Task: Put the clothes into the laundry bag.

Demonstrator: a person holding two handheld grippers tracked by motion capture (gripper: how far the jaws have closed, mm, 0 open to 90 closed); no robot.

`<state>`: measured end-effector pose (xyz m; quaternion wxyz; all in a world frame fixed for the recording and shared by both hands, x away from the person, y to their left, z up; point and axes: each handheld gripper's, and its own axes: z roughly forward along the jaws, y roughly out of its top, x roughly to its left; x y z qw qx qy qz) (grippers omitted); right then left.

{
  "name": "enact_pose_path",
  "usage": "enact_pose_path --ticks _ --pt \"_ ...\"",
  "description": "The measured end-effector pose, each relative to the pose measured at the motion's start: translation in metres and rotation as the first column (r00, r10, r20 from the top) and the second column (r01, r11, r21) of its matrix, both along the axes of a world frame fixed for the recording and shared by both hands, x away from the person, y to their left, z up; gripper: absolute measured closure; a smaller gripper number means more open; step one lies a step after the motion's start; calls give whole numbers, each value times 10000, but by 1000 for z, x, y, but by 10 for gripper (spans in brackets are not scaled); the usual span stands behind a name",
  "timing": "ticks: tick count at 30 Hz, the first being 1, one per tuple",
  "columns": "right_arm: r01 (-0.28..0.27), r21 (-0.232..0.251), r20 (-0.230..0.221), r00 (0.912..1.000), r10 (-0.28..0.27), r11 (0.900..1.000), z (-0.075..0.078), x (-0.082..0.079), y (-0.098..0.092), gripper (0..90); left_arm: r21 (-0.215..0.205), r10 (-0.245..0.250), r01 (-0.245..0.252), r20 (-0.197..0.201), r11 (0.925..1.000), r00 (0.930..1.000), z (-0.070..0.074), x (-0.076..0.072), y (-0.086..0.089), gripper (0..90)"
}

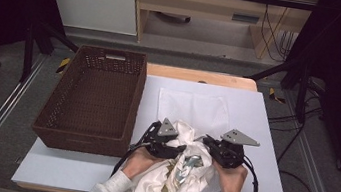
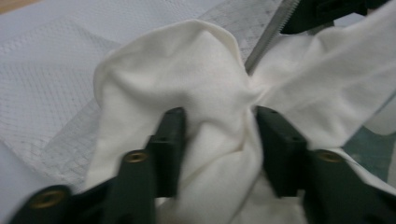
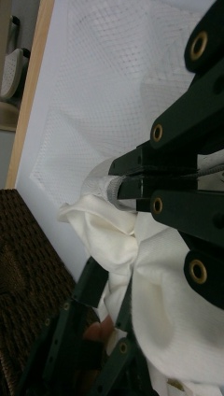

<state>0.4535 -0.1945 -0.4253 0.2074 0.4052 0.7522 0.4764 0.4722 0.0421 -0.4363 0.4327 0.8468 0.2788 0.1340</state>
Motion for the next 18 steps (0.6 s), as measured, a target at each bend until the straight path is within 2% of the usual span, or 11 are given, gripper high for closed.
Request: enact_pose_path --ticks 1,2,4,6,8,9,11,13,16,18 --pt "18 5 15 10000 -18 10000 0 0 1 889 209 47 -56 414 9998 9991 3 -7 -1 752" --pt "45 -11 16 10000 -45 10000 0 0 1 889 109 79 -85 539 9999 9985 4 -10 0 788" --pt "101 7 39 9999 -101 9999 1 0 0 889 -511 22 26 931 9987 9957 12 -23 2 812" --pt "196 116 -5 9998 -196 9997 1 0 -1 889 -1100 -119 255 1224 9936 9924 21 -35 2 821" --pt "220 171 -34 9998 -220 9996 1 0 -1 889 -1303 -413 613 1514 9896 9876 27 -48 -4 823" --pt "168 189 13 9999 -168 9997 1 0 0 889 -1275 -567 777 1613 9888 9853 28 -52 -8 823" --pt "198 219 5 9998 -198 9996 1 0 1 889 -1006 -891 1089 1837 9890 9789 27 -60 -22 823" --pt "238 236 46 9997 -239 9994 1 -1 1 889 -627 -1059 1198 1915 9908 9758 21 -62 -34 822" --pt "255 292 176 9995 -260 9992 2 -2 1 889 57 -1091 1097 1697 9939 9794 6 -55 -51 822" --pt "188 473 364 9991 -205 9987 3 -3 0 889 668 -1040 947 1538 9933 9826 -3 -45 -59 821"
